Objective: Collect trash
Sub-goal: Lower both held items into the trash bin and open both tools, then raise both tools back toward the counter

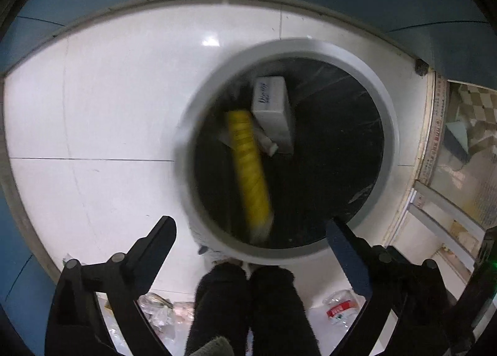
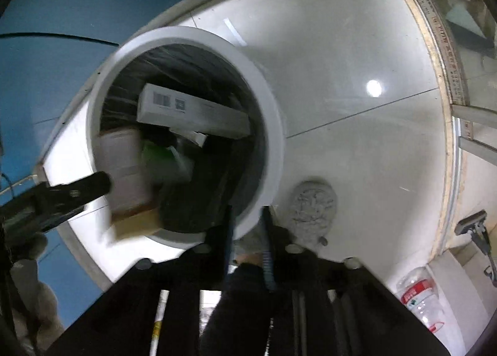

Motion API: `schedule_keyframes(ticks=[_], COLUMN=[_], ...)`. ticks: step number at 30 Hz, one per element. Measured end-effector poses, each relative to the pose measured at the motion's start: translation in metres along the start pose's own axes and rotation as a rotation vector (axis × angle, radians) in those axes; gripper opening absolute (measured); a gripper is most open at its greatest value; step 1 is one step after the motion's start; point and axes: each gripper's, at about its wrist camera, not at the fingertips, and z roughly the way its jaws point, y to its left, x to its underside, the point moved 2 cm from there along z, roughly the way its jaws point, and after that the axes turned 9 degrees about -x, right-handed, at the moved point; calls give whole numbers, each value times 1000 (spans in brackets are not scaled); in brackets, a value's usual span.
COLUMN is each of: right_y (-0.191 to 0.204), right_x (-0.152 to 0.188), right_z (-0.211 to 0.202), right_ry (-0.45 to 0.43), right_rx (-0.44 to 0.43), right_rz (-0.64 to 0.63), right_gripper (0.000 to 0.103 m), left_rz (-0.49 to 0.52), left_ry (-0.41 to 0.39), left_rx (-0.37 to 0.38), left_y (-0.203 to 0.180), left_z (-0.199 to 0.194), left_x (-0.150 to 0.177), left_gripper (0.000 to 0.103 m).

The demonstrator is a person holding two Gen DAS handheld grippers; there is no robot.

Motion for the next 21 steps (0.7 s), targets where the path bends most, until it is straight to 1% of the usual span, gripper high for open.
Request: schedule_keyframes(ticks=[1, 2, 3, 4, 5, 6, 7, 8, 10, 15, 21], right_y=[0, 0, 0, 2, 4, 7, 9, 12, 22, 39, 58], right_x=[2, 5, 5, 8, 10, 11, 13, 14, 18, 31, 62], right_z=[-3, -6, -9, -15, -20, -26, -31, -36, -52, -89, -159], right_ry=[-4, -10, -16, -28, -35, -44, -52, -68, -103, -145, -200], right_rx=[7, 23, 35, 45, 47, 46, 51, 64, 90, 94, 121], right_rz=[-2, -11, -19, -31, -37, -47, -55, -67, -108, -152, -205], right_gripper=[41, 51, 58, 63, 77, 93, 99, 103, 103, 103, 103], left_rz=[0, 0, 1, 3, 9, 16, 23, 26, 22, 15, 8], left_ry=[-17, -31, -42, -54, -80, -101, -122, -143, -178, -228, -260], left_rx=[-10, -20, -33, -46, -77, -98, -121, -141, -162, -173, -167], left_y=[2, 5, 8, 11, 13, 14, 15, 16, 19, 27, 27], left_z=[-7, -14, -19, -23, -33, -38, -46, -54, -71, -111, -164], left_x=[4, 7, 10, 13, 20, 22, 26, 31, 43, 68, 100], left_gripper=[99, 99, 99, 99, 99, 99, 99, 99, 99, 99, 99])
